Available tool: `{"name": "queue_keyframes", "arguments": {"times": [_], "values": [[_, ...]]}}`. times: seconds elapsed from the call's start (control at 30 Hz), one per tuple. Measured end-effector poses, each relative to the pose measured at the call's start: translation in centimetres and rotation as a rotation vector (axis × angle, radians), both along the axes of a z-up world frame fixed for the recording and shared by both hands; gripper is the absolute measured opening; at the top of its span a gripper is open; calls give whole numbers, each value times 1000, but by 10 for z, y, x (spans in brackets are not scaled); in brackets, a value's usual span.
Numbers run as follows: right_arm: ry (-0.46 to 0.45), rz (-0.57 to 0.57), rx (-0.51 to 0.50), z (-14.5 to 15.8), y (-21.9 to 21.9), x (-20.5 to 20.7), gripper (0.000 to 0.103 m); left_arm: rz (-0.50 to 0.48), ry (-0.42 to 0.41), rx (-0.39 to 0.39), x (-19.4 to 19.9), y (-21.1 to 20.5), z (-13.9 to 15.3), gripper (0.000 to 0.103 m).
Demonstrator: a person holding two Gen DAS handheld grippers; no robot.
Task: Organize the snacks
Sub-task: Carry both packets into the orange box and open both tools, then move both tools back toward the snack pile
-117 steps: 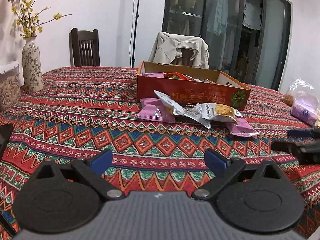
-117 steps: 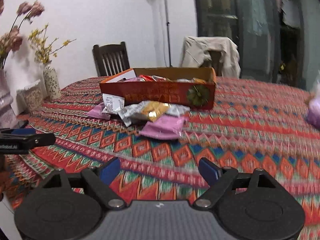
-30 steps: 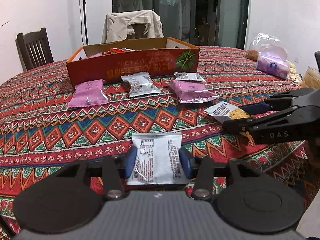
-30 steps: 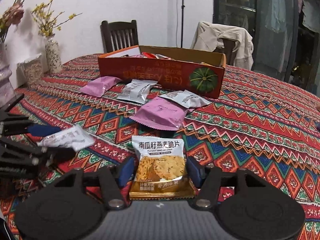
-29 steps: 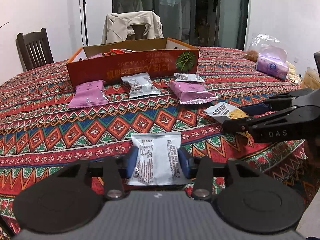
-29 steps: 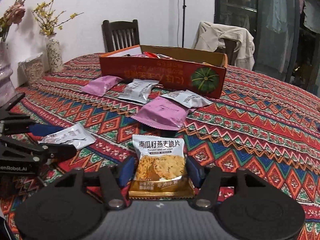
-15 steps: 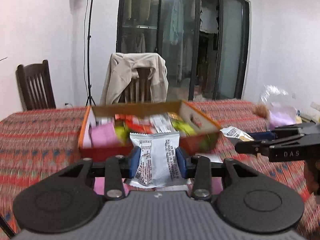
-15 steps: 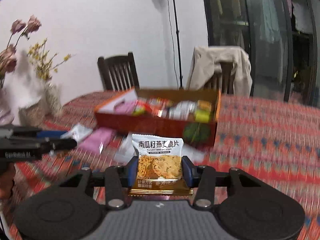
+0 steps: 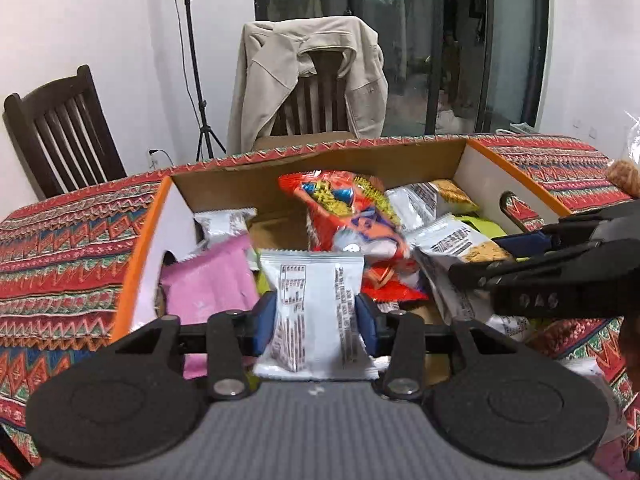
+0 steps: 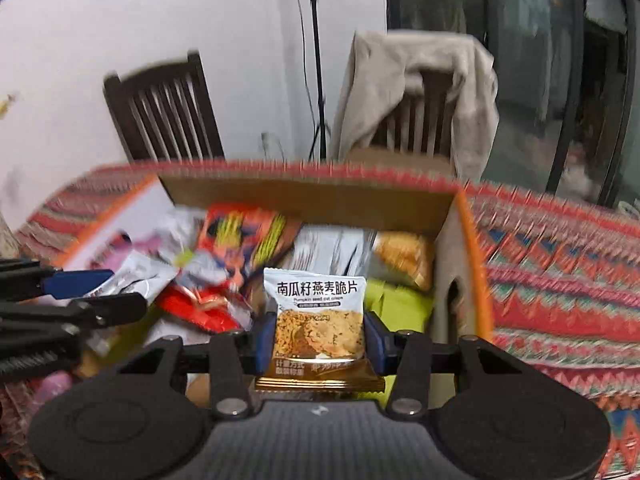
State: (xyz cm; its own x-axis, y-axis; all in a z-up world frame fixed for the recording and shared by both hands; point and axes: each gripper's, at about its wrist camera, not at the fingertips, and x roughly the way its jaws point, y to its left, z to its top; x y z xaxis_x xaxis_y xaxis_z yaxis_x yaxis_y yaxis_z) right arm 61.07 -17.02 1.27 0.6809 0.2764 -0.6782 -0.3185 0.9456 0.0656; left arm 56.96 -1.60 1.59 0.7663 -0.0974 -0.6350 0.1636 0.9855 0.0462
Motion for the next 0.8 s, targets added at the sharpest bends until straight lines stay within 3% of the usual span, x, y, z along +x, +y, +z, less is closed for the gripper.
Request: {"name": "queue_keyframes", "arguments": {"times": [0.13,0.27,0.43,0.63,0.8], "values": [[-17,18,6,-13,3,-8,48,8,6,-34,-4,4,-4,51],[-12,83,83,-1,-1,-18,50,-12,-16,-104,-19,18,13,73],[14,124,151,11,3,-24,62,17,-50,-137,-30,28,33,73],[-59,97,133,34,-9,-48,65,40,-82,-115,-62,39,55,74],[-184,62,75,61,-37,-98,76,40,-184,-26,-131,35,63,85]]}}
